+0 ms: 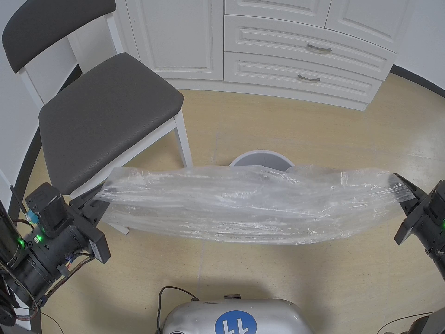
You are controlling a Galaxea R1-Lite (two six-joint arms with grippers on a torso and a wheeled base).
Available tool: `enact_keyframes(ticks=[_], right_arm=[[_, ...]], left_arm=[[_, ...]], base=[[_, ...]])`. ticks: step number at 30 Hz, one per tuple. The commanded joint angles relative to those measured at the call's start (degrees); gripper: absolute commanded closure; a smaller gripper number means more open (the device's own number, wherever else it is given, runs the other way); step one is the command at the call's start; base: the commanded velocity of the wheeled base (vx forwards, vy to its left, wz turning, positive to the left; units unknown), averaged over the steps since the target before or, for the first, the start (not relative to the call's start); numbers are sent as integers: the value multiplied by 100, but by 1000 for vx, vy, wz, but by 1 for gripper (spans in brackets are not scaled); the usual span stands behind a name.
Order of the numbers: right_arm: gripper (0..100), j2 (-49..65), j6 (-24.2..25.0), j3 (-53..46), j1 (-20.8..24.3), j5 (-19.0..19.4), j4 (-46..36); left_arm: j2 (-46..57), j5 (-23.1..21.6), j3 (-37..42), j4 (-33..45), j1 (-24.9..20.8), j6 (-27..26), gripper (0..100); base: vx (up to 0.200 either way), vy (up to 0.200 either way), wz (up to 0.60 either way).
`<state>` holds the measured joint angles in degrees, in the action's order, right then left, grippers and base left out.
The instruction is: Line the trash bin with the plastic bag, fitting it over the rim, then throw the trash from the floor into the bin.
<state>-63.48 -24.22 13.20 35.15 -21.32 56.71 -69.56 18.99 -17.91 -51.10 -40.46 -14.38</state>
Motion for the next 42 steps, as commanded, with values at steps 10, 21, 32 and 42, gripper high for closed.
enact_keyframes(ticks=[10,21,32,42], right_arm=[[100,-139,436,51,748,462,33],[100,-763,954,7,1355,471,472],[100,-1598,928,332,1627,383,1694],[100,-2195,1965,1448,1733,374,1316]], left_arm=[[-444,-10,68,-647,-621,76,100],[-2141,8,332,-3195,-1069,366,100],[-2484,26,-547,-3661,-1553,419,100],[-3020,-36,-1461,-3345,-1623,1043,100]], base=[[0,0,0],[0,0,0],[0,0,0],[0,0,0]])
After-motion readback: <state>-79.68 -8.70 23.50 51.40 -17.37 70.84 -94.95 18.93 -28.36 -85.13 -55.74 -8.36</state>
